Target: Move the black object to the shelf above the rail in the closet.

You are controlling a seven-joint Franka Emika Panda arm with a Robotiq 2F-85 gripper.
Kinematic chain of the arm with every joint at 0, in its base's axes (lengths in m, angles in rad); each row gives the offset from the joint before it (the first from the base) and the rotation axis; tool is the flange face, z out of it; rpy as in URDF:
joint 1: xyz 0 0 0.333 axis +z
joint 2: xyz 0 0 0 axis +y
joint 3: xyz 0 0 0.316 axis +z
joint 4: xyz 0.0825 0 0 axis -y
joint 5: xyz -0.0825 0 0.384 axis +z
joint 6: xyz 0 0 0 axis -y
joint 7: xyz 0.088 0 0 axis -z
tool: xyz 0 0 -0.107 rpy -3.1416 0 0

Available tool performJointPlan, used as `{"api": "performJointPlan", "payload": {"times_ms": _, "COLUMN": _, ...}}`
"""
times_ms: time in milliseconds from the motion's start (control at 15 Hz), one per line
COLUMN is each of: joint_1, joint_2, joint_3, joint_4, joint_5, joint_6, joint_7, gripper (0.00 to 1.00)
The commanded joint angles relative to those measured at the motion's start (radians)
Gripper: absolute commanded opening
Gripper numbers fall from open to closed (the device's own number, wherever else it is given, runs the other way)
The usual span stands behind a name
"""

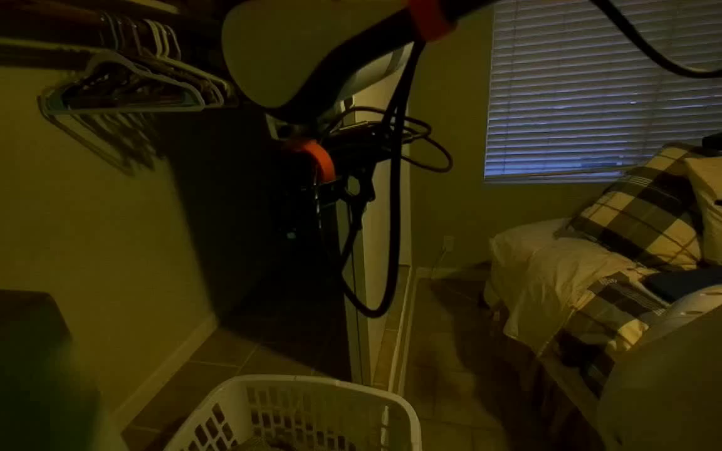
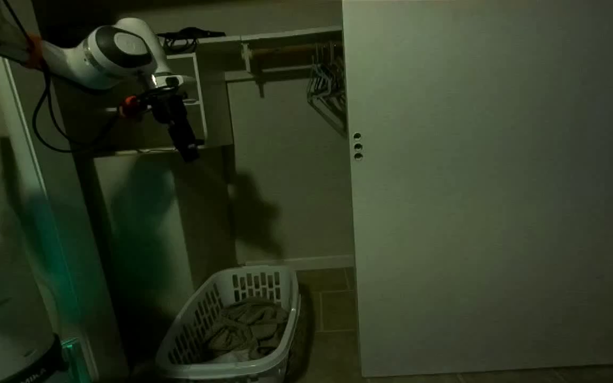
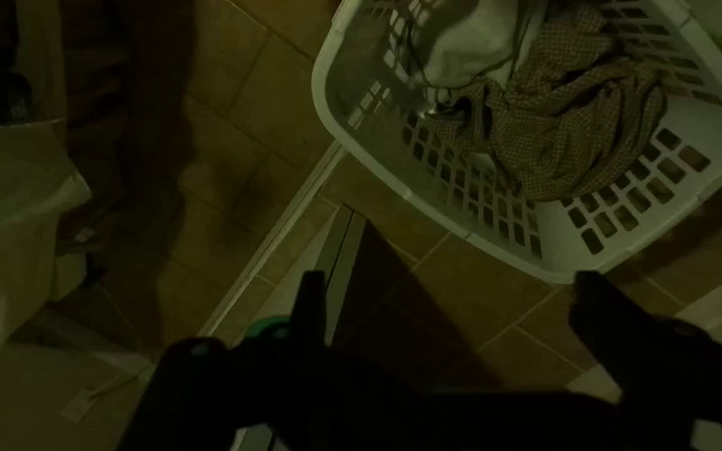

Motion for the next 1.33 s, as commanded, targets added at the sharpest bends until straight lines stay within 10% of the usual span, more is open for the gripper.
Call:
{"api": "performJointPlan", "payload": {"times_ms": 0, "joint_1": 0.031, "joint_2": 0.008, "joint_3": -0.025, "joint_4": 0.002, "joint_5": -0.017, "joint_6": -0.002, "joint_7": 0.014, "gripper": 1.0}}
{"api": "performJointPlan", "payload": {"times_ms": 600, "joint_1": 0.031, "joint_2": 0.003, "joint_3": -0.024, "joint_4": 0.002, "joint_5": -0.017, "joint_6": -0.002, "joint_7": 0.014, "gripper": 1.0}}
{"api": "performJointPlan", "payload": {"times_ms": 1267, "joint_1": 0.109, "joint_2": 0.222, "joint_3": 0.034, "joint_4": 0.448, "joint_5": -0.097, "joint_6": 0.104, "joint_7": -0.157, "gripper": 1.0}}
